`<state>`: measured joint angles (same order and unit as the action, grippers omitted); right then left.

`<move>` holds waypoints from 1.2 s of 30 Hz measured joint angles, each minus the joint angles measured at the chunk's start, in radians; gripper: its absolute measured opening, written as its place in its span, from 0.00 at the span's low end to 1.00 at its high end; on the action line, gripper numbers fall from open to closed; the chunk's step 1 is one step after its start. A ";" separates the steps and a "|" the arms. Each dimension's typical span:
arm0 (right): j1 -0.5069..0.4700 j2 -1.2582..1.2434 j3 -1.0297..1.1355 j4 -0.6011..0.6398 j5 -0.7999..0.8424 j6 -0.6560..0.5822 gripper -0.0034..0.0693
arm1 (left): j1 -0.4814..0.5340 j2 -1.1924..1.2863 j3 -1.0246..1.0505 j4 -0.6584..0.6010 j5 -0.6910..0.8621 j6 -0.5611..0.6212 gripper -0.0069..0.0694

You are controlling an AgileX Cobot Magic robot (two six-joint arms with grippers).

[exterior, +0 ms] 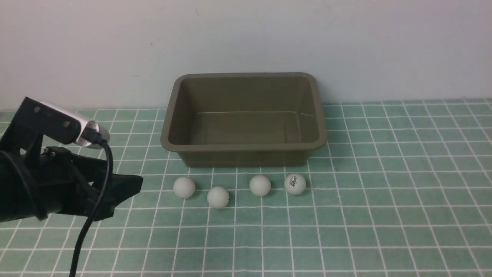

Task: Put the table tennis balls in the box on the green coffee tablecloth.
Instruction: 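Reach for and grasp a ping pong ball on the table beside the basket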

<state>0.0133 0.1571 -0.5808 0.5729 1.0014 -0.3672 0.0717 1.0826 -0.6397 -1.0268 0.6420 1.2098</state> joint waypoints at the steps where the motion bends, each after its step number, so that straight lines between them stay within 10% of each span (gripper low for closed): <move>1: 0.000 0.040 0.000 0.001 -0.012 -0.031 0.51 | 0.000 0.035 -0.006 -0.017 -0.003 0.005 0.73; 15: 0.000 0.230 0.000 0.108 -0.129 -0.342 0.51 | -0.001 0.420 -0.204 -0.053 0.036 -0.028 0.73; 36: 0.000 0.230 0.000 0.151 -0.166 -0.359 0.51 | -0.110 0.706 -0.340 -0.059 -0.040 -0.010 0.73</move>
<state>0.0133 0.3868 -0.5808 0.7242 0.8357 -0.7264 -0.0380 1.7889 -0.9797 -1.0862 0.6016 1.1999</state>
